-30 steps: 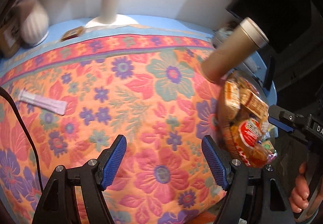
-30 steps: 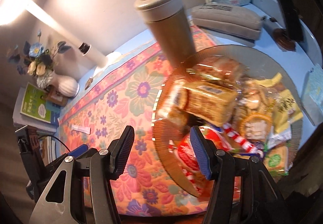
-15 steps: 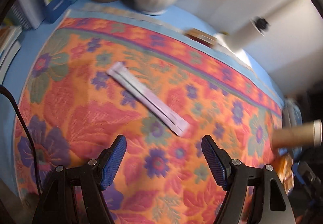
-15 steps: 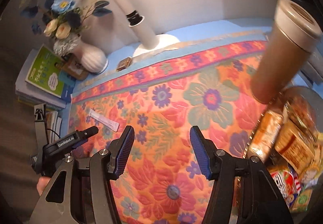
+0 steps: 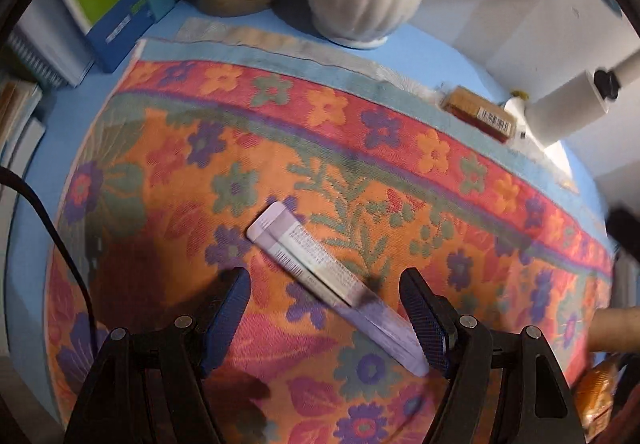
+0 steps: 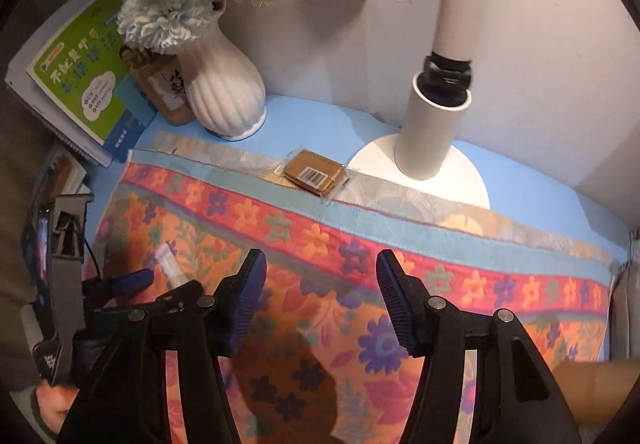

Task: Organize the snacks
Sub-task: 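Grasp the brown barcoded bar with the right gripper and lift it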

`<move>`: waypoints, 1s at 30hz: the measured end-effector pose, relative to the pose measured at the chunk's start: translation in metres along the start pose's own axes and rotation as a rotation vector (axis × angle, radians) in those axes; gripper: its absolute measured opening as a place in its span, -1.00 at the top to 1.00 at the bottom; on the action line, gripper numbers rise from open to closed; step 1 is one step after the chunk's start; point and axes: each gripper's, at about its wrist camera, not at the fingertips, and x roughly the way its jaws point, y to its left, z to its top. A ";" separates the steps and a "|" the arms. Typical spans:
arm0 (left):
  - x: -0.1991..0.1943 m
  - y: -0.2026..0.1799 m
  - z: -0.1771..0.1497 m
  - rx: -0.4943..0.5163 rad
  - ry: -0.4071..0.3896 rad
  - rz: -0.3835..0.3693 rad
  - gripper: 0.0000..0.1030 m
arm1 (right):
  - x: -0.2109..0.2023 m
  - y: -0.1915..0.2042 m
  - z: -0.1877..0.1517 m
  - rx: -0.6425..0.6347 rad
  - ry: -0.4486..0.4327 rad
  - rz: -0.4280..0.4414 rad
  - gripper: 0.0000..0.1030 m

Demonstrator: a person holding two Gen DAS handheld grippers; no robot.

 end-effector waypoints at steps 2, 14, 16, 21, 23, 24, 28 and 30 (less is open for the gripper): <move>0.007 -0.009 -0.001 0.068 -0.005 0.058 -0.45 | 0.023 -0.001 0.015 -0.046 0.045 0.001 -0.09; 0.006 -0.012 -0.016 0.198 -0.066 0.055 -0.48 | 0.106 0.020 0.063 -0.336 0.153 -0.037 -0.09; 0.005 -0.013 -0.019 0.201 -0.070 0.048 -0.53 | 0.115 0.018 0.066 -0.353 0.173 -0.029 -0.09; 0.005 -0.013 -0.020 0.191 -0.087 0.022 -0.63 | 0.122 0.014 0.074 -0.364 0.176 -0.015 -0.09; 0.004 -0.014 -0.019 0.189 -0.094 0.015 -0.63 | 0.126 0.015 0.079 -0.361 0.187 0.000 -0.09; 0.004 -0.013 -0.020 0.190 -0.096 0.009 -0.63 | 0.128 0.016 0.080 -0.358 0.196 0.016 -0.08; 0.001 -0.006 -0.019 0.176 -0.097 -0.012 -0.63 | 0.135 0.023 0.089 -0.364 0.198 0.034 0.21; -0.002 -0.003 -0.021 0.170 -0.095 -0.016 -0.63 | 0.139 0.027 0.091 -0.362 0.201 0.021 0.35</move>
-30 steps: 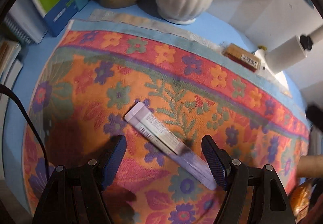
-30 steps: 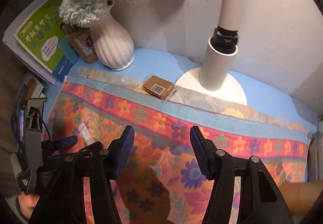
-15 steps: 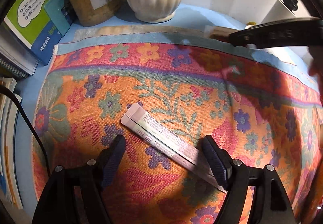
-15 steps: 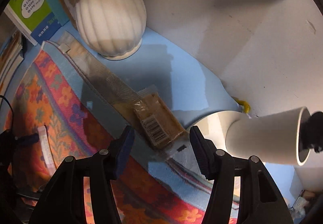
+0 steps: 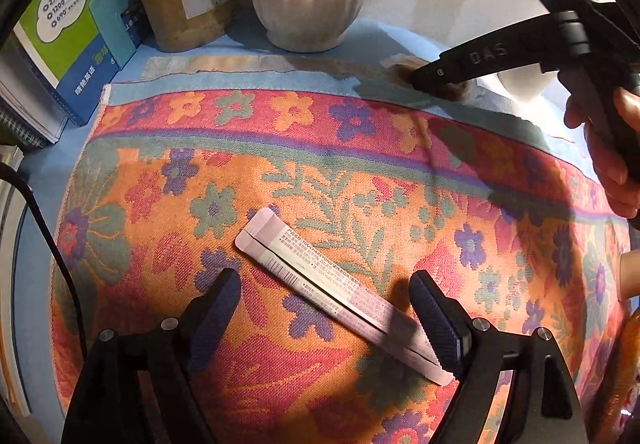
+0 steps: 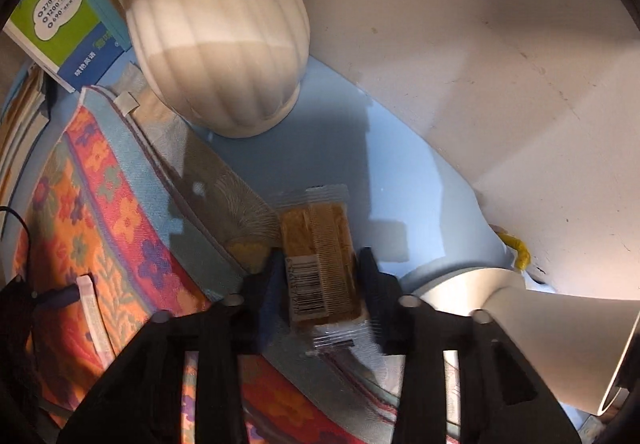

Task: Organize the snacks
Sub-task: 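Grasp the brown barcoded bar with the right gripper and lift it, then grasp the white-pink stick packet with left gripper while right carries the brown bar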

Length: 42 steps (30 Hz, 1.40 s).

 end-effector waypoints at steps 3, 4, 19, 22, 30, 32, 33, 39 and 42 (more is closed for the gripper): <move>-0.002 0.006 -0.001 -0.014 0.003 -0.015 -0.63 | -0.007 0.001 -0.001 0.013 -0.048 -0.022 0.35; -0.004 0.009 -0.002 -0.024 0.004 -0.025 -0.63 | -0.014 0.001 -0.003 0.031 -0.064 -0.032 0.35; 0.002 -0.001 0.002 -0.022 0.009 -0.022 -0.64 | -0.092 0.033 -0.160 0.308 -0.047 -0.042 0.35; 0.000 -0.024 -0.004 0.142 -0.040 0.065 -0.17 | -0.098 0.036 -0.196 0.371 -0.033 -0.046 0.35; -0.021 -0.013 -0.042 0.245 0.061 -0.193 0.61 | -0.086 0.034 -0.275 0.599 0.006 -0.014 0.34; -0.023 -0.008 -0.043 0.220 0.076 -0.197 0.60 | -0.082 0.037 -0.285 0.641 0.009 0.019 0.30; -0.024 -0.007 -0.046 0.205 0.086 -0.197 0.54 | -0.083 0.039 -0.287 0.650 0.002 0.021 0.21; -0.032 -0.015 -0.054 0.194 0.060 -0.156 0.08 | -0.089 0.043 -0.304 0.698 -0.021 0.054 -0.05; -0.011 -0.042 -0.038 0.251 0.021 -0.039 0.30 | -0.089 0.044 -0.311 0.698 -0.035 0.058 -0.04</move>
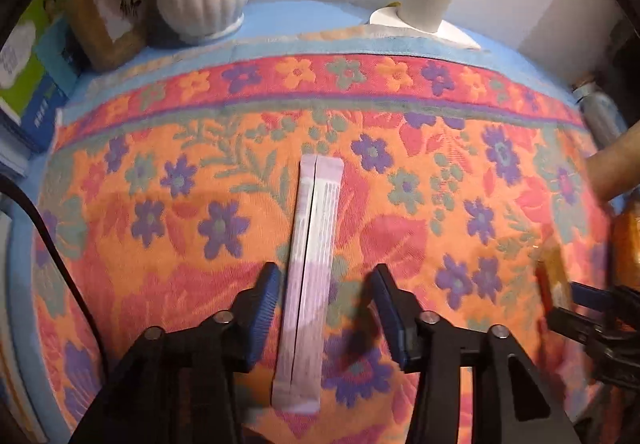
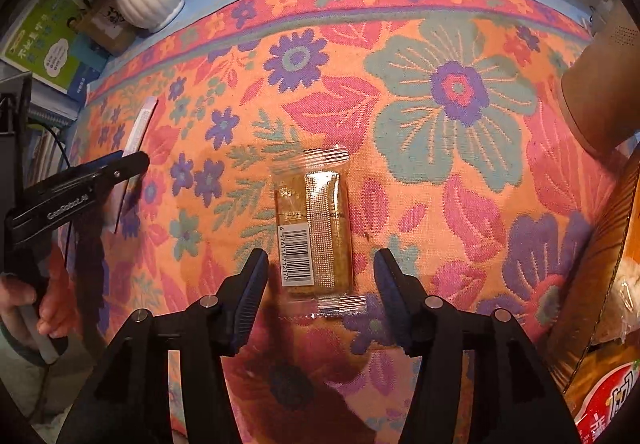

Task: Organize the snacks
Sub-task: 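Grasp the white-pink stick packet with left gripper while right carries the brown bar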

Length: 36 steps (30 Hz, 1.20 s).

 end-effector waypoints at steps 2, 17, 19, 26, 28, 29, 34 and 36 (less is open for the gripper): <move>0.001 -0.010 0.001 0.029 -0.012 0.042 0.51 | -0.002 0.000 -0.004 -0.021 -0.013 -0.030 0.10; -0.068 -0.019 -0.033 -0.127 -0.042 -0.262 0.64 | -0.058 0.016 -0.039 -0.040 -0.072 0.066 0.36; -0.082 -0.032 -0.030 -0.106 -0.067 -0.270 0.64 | -0.077 0.015 -0.044 -0.038 -0.102 0.069 0.36; -0.129 -0.089 -0.003 0.010 -0.163 -0.341 0.64 | -0.140 -0.010 -0.052 0.012 -0.239 0.040 0.36; -0.141 -0.116 0.003 0.058 -0.184 -0.378 0.64 | -0.159 -0.027 -0.056 0.039 -0.281 0.006 0.36; -0.146 -0.126 0.006 0.076 -0.191 -0.393 0.64 | -0.171 -0.039 -0.060 0.061 -0.308 -0.017 0.36; -0.167 -0.193 0.015 0.199 -0.213 -0.488 0.64 | -0.211 -0.095 -0.074 0.176 -0.387 -0.116 0.36; -0.171 -0.220 0.015 0.246 -0.210 -0.519 0.64 | -0.221 -0.120 -0.081 0.230 -0.411 -0.149 0.36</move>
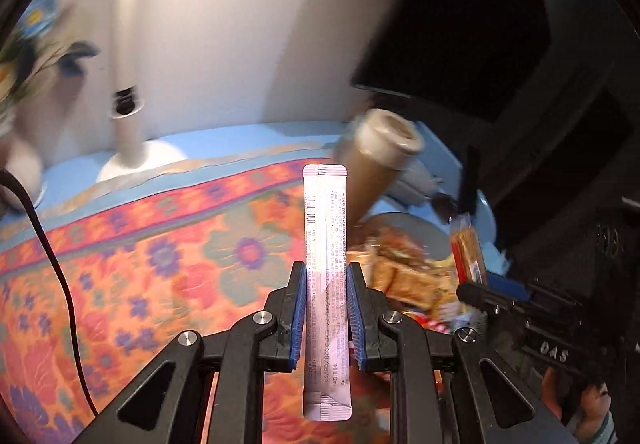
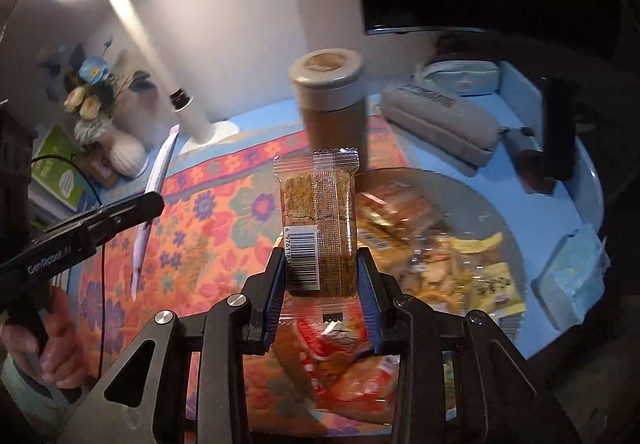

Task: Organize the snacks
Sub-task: 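Lower both held snacks onto the glass plate and open both grippers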

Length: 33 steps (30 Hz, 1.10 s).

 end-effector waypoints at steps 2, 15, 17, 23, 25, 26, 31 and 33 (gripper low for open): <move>0.011 -0.022 0.004 0.035 0.012 -0.032 0.64 | -0.009 -0.028 0.002 0.049 -0.017 -0.040 0.36; 0.093 -0.126 -0.006 0.195 0.137 -0.159 0.64 | -0.008 -0.108 0.012 0.104 -0.005 -0.101 0.31; 0.103 -0.131 -0.008 0.202 0.153 -0.160 0.61 | 0.003 -0.112 0.018 0.079 0.015 -0.075 0.24; 0.113 -0.120 -0.014 0.140 0.169 -0.108 0.10 | 0.017 -0.131 0.018 0.104 0.064 -0.039 0.24; 0.112 -0.110 -0.015 0.109 0.169 -0.096 0.10 | 0.018 -0.134 0.016 0.105 0.073 -0.046 0.24; 0.112 -0.105 -0.016 0.096 0.167 -0.086 0.10 | 0.019 -0.135 0.015 0.109 0.079 -0.047 0.24; 0.100 -0.084 -0.018 0.042 0.161 -0.048 0.10 | 0.021 -0.128 0.014 0.112 0.092 -0.022 0.24; 0.095 -0.074 -0.019 0.018 0.154 -0.035 0.10 | 0.020 -0.119 0.014 0.097 0.093 -0.012 0.24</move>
